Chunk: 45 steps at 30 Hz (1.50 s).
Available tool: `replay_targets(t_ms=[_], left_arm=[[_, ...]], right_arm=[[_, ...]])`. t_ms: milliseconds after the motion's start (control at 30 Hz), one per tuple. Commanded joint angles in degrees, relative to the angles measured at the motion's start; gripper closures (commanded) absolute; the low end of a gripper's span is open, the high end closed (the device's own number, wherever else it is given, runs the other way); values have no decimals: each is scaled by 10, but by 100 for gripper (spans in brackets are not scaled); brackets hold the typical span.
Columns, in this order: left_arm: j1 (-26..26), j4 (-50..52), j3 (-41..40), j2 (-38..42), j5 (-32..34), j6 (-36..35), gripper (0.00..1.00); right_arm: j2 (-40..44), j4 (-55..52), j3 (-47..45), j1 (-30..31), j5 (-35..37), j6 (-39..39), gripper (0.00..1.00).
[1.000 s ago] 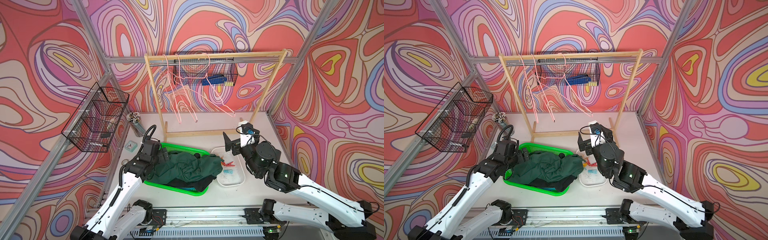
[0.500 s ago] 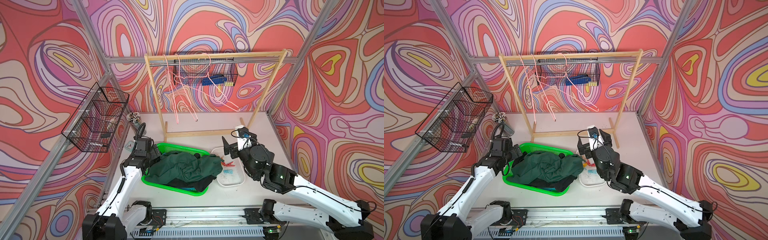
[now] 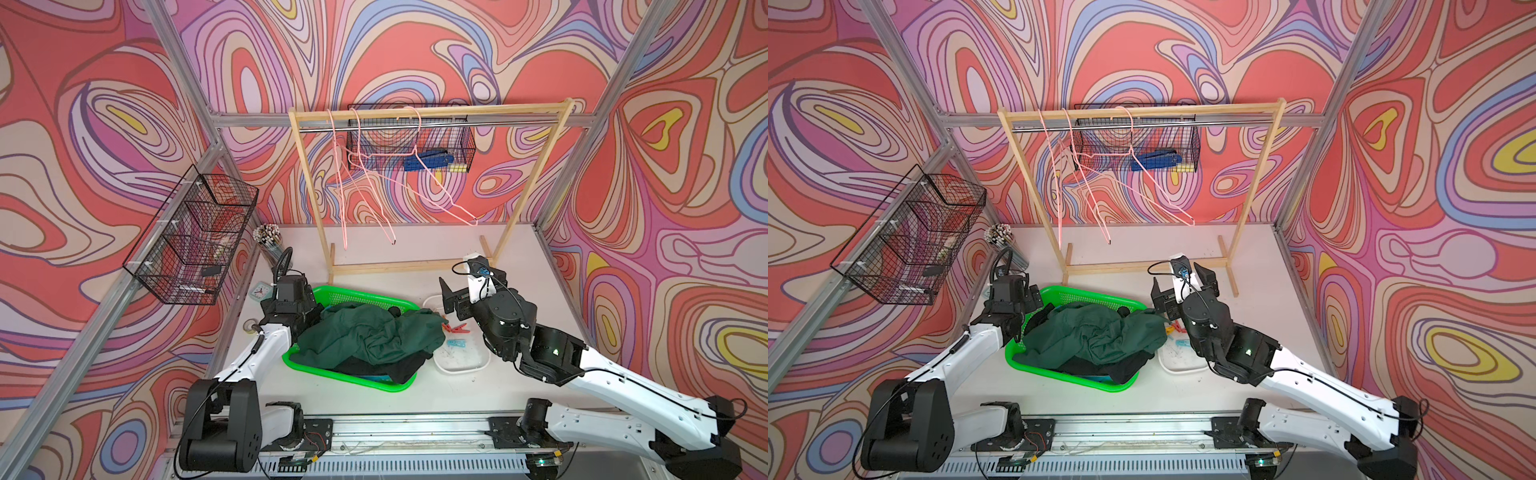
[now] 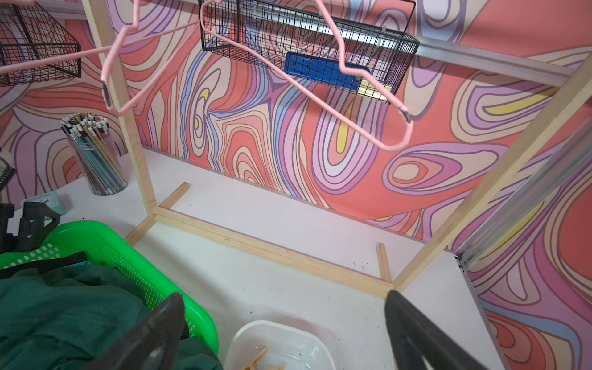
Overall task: Remove the clothespins securing t-shirts to the hanger
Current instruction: Place the hanger on the clothes rail, then reset both arms
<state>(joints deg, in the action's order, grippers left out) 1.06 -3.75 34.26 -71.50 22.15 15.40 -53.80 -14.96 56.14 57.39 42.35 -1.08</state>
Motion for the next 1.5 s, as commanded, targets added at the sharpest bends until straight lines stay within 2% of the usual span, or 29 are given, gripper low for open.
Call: replay_targets(t_ms=[0,167,333,500,700,833,967,1033,1100,1167,1233,1467], left_arm=[[-15,-144,-33,-27,-6,-45,0],[-27,-215,-40,-81,-57,-67,0],[-30,-273,-73,-85,-92,-78,0],[-32,-361,-94,-114,-143,-88,0],[-33,-340,-79,-124,-190,-106,0],[-33,-363,-79,-144,-257,-132,0],[-32,-421,-112,-148,-270,-135,0],[-32,-494,-133,-173,-284,-139,0],[-32,-440,-119,-159,-283,-142,0],[-31,-479,-131,-169,-279,-139,0],[-32,-454,-124,-161,-263,-133,0],[-32,-484,-138,-163,-230,-118,0]], right_arm=[[6,-18,-4,-4,1,23,2],[-3,-9,-18,-15,-2,31,2],[-16,0,-27,-47,-29,58,2],[-44,-2,-26,-111,-83,100,2],[-66,12,-37,-193,-145,129,2],[-79,36,-58,-250,-178,138,2],[-117,34,-51,-306,-208,168,2],[-136,41,-52,-326,-208,170,2],[-148,55,-57,-345,-209,170,2],[-151,78,-70,-370,-219,171,2],[-151,107,-86,-396,-230,171,2],[-184,189,-120,-444,-221,123,2]])
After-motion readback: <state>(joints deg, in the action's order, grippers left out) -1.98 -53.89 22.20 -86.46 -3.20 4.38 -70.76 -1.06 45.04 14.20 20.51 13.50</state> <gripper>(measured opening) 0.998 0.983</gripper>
